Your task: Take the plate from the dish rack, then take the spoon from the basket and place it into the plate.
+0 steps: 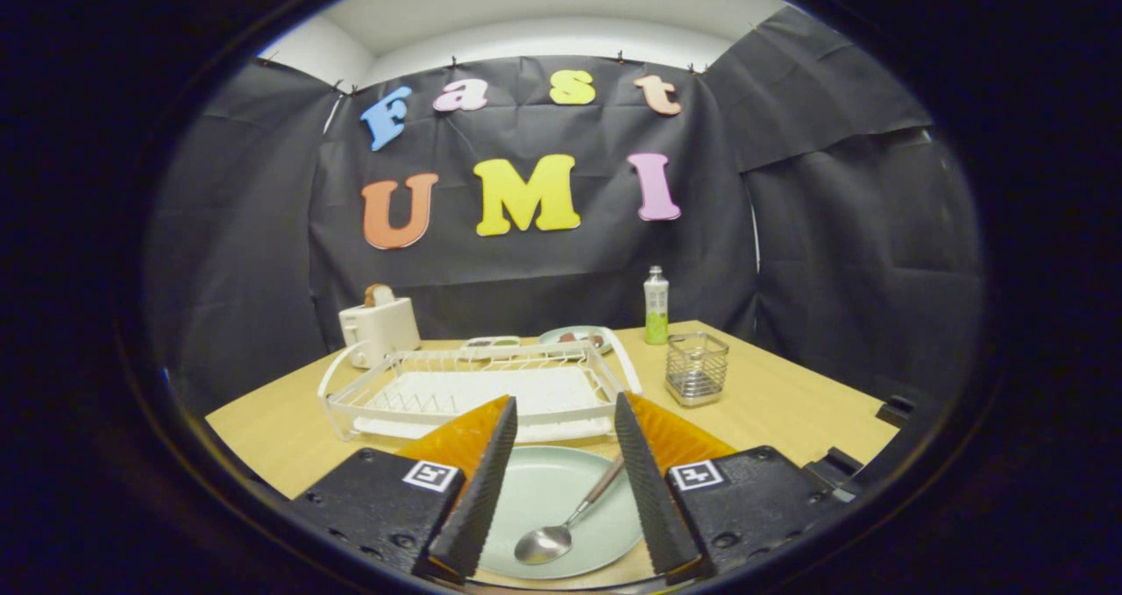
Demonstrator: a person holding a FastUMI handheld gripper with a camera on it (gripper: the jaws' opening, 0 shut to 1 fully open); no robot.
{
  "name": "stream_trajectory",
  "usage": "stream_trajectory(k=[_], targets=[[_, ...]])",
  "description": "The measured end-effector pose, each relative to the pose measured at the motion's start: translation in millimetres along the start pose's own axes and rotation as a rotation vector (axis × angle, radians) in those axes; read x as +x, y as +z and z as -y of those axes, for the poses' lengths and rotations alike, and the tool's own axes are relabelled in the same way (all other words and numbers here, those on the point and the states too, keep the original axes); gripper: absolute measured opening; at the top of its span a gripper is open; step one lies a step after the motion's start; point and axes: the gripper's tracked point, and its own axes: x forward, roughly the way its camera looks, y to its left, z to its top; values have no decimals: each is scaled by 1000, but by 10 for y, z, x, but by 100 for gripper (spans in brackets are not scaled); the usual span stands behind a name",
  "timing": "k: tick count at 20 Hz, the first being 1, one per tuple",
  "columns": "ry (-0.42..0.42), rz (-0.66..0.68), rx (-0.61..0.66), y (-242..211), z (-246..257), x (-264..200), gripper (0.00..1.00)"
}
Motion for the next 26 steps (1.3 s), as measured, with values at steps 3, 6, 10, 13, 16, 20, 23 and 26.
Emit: stream_trajectory(k=[3, 6, 10, 13, 16, 20, 23, 26], targets=[[-25, 25, -37, 54, 69, -34, 93], [-27, 32, -43, 125, 92, -60, 100], [-31, 14, -12, 317, 135, -149, 100], [8, 30, 29, 571, 96, -262, 100], [-20, 73, 33, 904, 213, -388, 100], [-11, 55, 52, 1219, 202, -656, 100], [-4, 46, 63, 1424, 253, -808, 100], [-40, 92, 27, 1580, 385, -894, 100]])
